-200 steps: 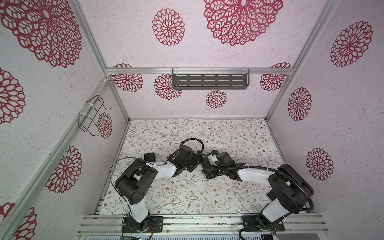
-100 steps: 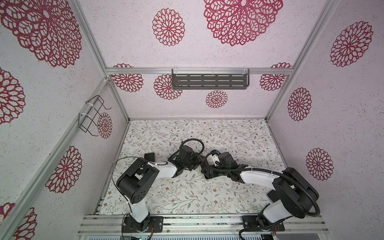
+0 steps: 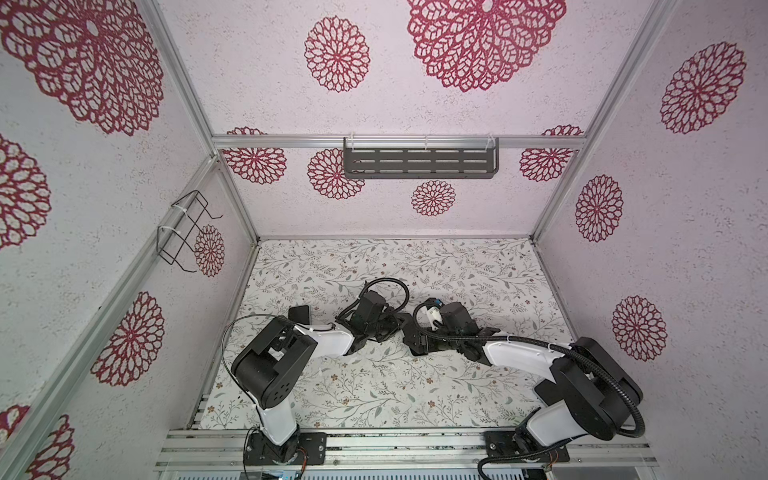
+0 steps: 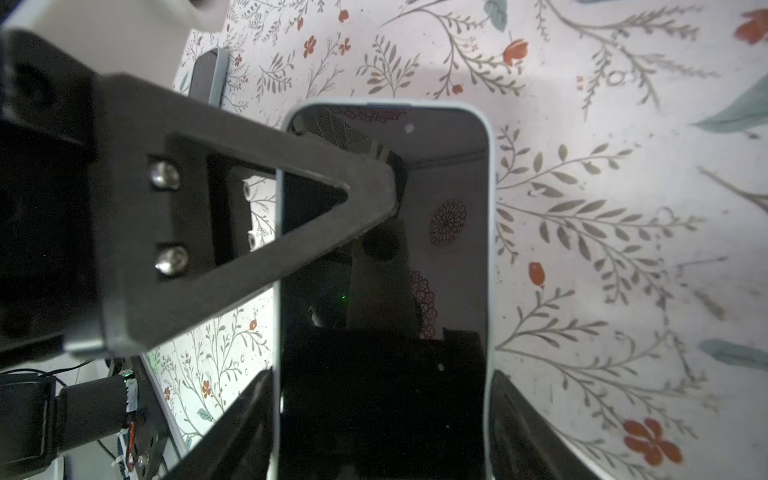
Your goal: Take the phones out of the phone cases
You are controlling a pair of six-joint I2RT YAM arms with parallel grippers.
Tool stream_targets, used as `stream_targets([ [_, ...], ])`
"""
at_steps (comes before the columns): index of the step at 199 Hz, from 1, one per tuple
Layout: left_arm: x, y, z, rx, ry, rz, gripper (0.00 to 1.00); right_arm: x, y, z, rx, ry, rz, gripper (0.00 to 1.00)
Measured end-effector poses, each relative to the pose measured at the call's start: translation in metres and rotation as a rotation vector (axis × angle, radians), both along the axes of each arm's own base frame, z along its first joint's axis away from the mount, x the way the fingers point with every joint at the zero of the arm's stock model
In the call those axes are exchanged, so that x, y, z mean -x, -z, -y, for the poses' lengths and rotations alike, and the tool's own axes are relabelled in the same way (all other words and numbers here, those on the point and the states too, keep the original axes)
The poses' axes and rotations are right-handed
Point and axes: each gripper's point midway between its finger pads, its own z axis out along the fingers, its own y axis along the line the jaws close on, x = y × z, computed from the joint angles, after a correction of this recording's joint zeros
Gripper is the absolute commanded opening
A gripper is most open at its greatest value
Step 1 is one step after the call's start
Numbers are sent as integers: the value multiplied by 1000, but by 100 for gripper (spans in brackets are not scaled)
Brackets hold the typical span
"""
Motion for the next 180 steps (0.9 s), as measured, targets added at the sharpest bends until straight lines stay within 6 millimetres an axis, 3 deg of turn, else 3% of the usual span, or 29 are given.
stream_targets([
  [24, 0, -12, -1, 11, 1, 21, 0, 0, -11, 0, -16, 2, 21, 86],
  [42, -3, -27, -7, 12, -15, 45, 0, -2, -29, 0, -36, 11, 75, 96],
  [78, -19, -76, -42, 16, -103, 142, 0, -4, -90, 6, -131, 54, 213, 99],
  [101, -41, -128, -91, 38, -232, 259, 0, 0, -133, 15, -216, 96, 287, 99],
  [122, -57, -177, -134, 31, -360, 379, 0, 4, -160, 22, -278, 127, 325, 99],
  [161, -53, -281, -165, 104, -503, 640, 0, 4, -195, 23, -409, 172, 357, 99],
  [180, -45, -316, -174, 166, -565, 741, 0, 1, -214, 19, -498, 182, 379, 99],
])
